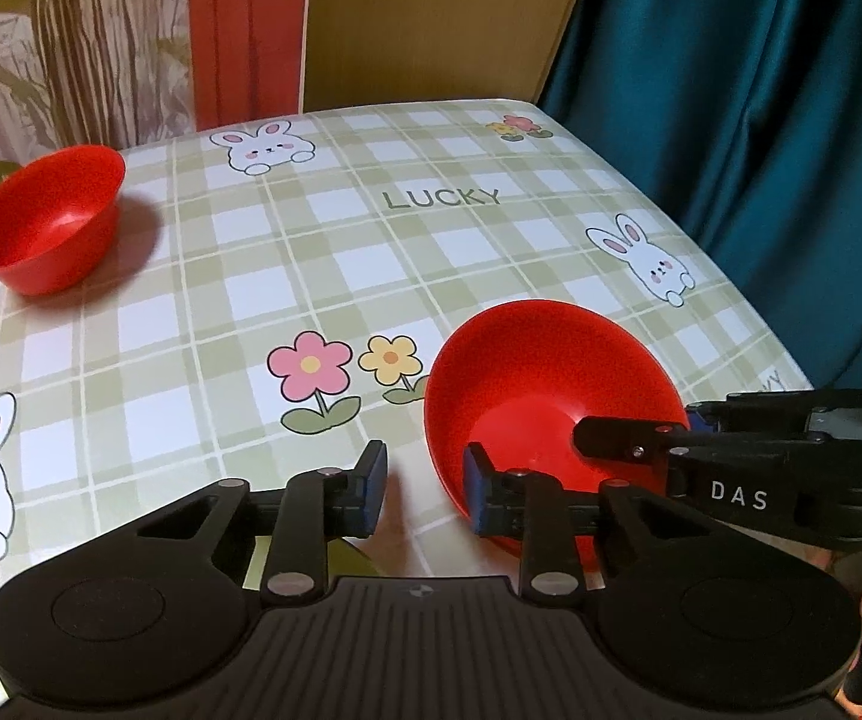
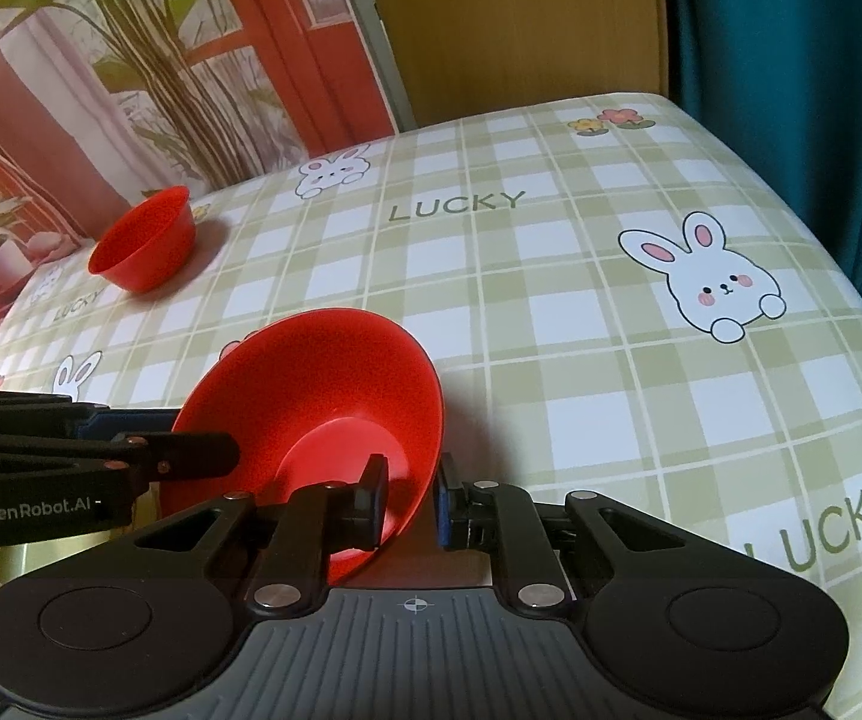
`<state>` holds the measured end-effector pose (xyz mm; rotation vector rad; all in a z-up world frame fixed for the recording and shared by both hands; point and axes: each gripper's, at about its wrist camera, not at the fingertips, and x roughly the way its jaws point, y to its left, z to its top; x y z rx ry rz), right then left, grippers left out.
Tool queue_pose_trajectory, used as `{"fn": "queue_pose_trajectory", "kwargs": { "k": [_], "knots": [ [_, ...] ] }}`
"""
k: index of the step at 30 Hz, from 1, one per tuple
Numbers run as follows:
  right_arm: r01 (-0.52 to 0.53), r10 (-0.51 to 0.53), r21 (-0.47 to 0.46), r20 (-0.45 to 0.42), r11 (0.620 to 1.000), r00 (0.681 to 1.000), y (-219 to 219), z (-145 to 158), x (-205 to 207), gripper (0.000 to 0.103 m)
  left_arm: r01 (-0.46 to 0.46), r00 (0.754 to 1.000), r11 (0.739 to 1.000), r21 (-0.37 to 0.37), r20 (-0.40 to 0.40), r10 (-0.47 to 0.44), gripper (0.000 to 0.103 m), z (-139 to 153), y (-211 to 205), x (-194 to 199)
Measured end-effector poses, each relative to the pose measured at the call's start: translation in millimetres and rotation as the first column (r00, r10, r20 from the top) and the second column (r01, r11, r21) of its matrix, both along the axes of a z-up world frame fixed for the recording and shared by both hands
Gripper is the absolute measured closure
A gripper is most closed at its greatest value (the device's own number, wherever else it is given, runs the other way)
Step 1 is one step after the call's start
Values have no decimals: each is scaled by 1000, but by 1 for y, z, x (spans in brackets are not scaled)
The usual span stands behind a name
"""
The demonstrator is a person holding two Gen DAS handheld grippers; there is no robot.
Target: Organize plates and bowls
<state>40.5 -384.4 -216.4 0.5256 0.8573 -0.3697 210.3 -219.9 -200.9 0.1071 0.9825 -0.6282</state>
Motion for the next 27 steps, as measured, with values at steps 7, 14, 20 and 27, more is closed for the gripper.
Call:
{"fn": "queue_pose_trajectory", "kwargs": {
  "k": [7, 14, 20, 27],
  "knots": [
    [5, -5, 6, 3, 1000, 1000, -1, 0, -1, 89, 25, 1000, 1000, -14, 11, -25, 91, -1, -3, -3],
    [19, -19, 10, 7, 1000, 1000, 0, 1, -1, 90, 8, 999, 1000, -7, 40, -7, 93, 2, -2, -5],
    [41, -42, 23, 12, 999, 999, -2, 6, 2, 93, -2, 999, 1000, -20, 47, 3, 93, 9, 2, -4],
    [41, -41, 12, 19, 999, 999, 3, 20, 8, 94, -23, 997, 1000, -18, 74, 25, 93, 24, 12, -8]
  ]
}}
